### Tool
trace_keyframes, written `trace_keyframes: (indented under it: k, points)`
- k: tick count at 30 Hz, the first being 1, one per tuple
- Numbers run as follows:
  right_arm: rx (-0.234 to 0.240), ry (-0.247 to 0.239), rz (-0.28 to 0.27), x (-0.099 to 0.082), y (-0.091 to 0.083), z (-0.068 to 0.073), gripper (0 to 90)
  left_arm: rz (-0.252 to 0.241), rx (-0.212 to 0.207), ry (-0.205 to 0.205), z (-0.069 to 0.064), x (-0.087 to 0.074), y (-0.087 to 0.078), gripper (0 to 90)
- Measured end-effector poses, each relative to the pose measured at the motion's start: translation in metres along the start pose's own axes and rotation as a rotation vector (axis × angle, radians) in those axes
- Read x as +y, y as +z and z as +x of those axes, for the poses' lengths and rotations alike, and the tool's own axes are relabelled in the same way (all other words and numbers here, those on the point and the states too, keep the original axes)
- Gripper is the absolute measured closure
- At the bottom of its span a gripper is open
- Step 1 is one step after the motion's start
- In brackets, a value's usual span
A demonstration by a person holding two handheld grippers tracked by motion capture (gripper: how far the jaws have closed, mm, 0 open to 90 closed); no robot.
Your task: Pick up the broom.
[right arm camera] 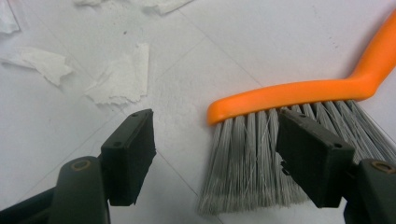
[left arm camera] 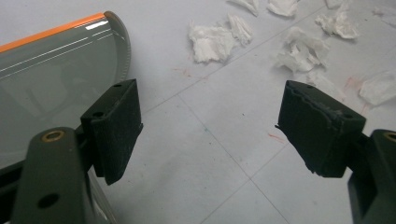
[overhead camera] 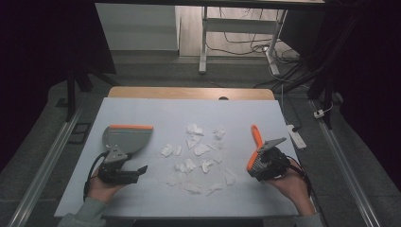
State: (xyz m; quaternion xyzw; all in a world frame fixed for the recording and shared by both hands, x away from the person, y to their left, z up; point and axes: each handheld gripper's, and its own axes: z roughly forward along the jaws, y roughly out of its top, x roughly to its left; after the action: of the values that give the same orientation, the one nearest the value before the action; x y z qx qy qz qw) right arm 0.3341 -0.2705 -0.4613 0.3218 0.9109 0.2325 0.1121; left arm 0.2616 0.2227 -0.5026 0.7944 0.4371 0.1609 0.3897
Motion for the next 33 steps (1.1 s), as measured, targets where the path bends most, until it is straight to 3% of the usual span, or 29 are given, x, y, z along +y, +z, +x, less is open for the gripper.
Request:
trace_keyframes:
  k: [21, 26, 28, 33]
  points:
    - [-0.003, 0.006, -0.033, 0.001, -0.001, 0.008, 28.3, 0.0, -0.008, 0.011, -0.003, 0.0, 0.001, 22.4]
    - [-0.023, -0.001, -0.039, 0.005, -0.001, 0.012, 28.1, -0.005, -0.009, 0.012, -0.004, -0.001, -0.001, 22.4]
    - [-0.05, 0.01, -0.052, 0.006, -0.004, 0.012, 27.8, -0.008, -0.01, 0.009, -0.005, -0.001, -0.001, 22.4]
    - [-0.058, 0.058, -0.077, 0.011, -0.013, 0.007, 27.9, -0.015, -0.01, 0.01, -0.006, 0.0, -0.001, 22.2]
